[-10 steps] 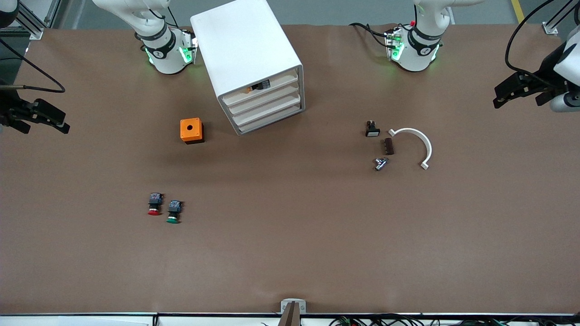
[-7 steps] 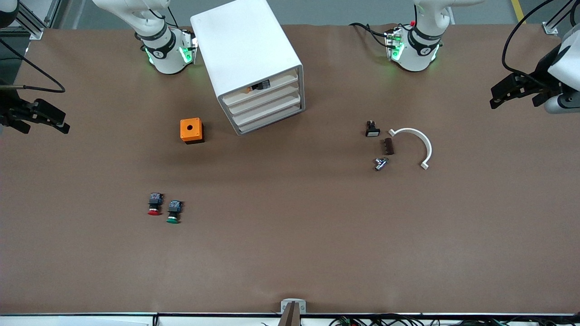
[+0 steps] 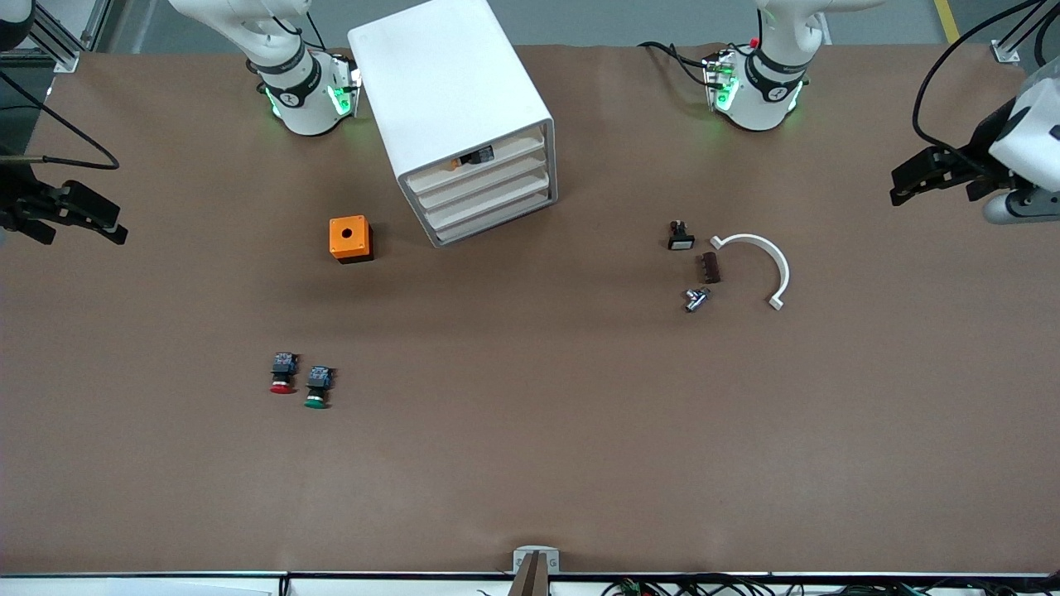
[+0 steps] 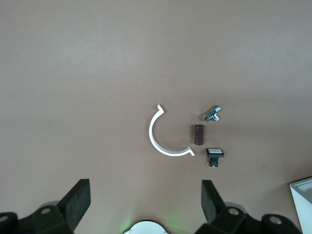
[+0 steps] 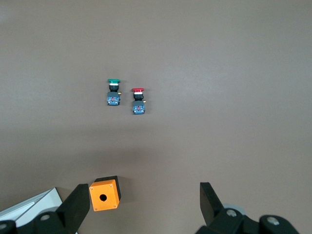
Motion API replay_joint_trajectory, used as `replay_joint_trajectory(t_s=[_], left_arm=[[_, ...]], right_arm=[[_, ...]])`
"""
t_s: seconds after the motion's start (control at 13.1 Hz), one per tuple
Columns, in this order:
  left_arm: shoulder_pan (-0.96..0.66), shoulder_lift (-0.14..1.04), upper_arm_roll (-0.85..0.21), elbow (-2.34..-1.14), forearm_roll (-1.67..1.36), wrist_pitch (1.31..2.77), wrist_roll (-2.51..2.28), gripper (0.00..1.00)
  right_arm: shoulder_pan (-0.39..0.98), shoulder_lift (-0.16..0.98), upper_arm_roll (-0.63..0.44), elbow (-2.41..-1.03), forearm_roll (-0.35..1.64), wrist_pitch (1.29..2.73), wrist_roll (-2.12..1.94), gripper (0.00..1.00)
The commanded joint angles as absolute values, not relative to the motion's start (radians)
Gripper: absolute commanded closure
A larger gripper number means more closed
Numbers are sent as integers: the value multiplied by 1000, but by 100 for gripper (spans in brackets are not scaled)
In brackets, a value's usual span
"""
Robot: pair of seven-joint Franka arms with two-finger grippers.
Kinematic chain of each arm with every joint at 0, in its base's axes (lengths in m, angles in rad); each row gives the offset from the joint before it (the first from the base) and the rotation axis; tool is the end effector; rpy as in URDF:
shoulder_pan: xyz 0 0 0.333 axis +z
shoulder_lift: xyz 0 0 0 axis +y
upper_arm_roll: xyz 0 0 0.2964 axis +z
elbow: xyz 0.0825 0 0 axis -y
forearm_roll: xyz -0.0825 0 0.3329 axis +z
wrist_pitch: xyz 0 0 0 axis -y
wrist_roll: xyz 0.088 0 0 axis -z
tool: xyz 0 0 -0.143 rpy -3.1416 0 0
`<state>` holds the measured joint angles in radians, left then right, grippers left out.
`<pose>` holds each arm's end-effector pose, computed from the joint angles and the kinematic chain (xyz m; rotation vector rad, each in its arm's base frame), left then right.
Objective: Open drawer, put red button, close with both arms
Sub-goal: 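Move the left gripper toward the white cabinet's drawer handle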
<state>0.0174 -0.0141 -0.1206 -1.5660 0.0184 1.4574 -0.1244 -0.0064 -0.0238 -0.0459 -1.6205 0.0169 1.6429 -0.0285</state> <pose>0.4814 -0.0474 0.5686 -3.1075 -0.0350 0.1426 0.5043 -0.0243 0.5664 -3.1244 0.0385 -0.0732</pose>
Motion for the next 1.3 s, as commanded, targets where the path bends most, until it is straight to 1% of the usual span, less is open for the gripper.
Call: replay_joint_trajectory(t_s=[0.0,0.15,0.31,0.69,0.84,0.99,1.22], left_arm=[[11,34,-172,-1532,40,1430,-208,0],[3,72,-193,-1531,40,1430,-285,0],[-26,138,-201,-1513,25,1430,-406,0],[-161,415,-204,-1424,-17,1431,-895,0],[-198,542,-204,-1373,-76,1436,-1055,0],[-233,627,-202,-1361,-164,1460,-1298,0],[-265,696,-202,-1364,-392,1535,-1605,0]], right_arm=[[0,-48,-48,-1644,-3,1652,-28,0],[0,-48,-48,-1644,-3,1652,-29,0],[0,-48,-48,-1644,-3,1651,-29,0],[-2,-48,-48,-1644,-3,1651,-29,0],[-2,-48,-49,-1644,-3,1651,-29,0],[-2,-48,-49,-1644,-3,1651,-29,0],[-2,-48,-49,-1644,-3,1651,-29,0]])
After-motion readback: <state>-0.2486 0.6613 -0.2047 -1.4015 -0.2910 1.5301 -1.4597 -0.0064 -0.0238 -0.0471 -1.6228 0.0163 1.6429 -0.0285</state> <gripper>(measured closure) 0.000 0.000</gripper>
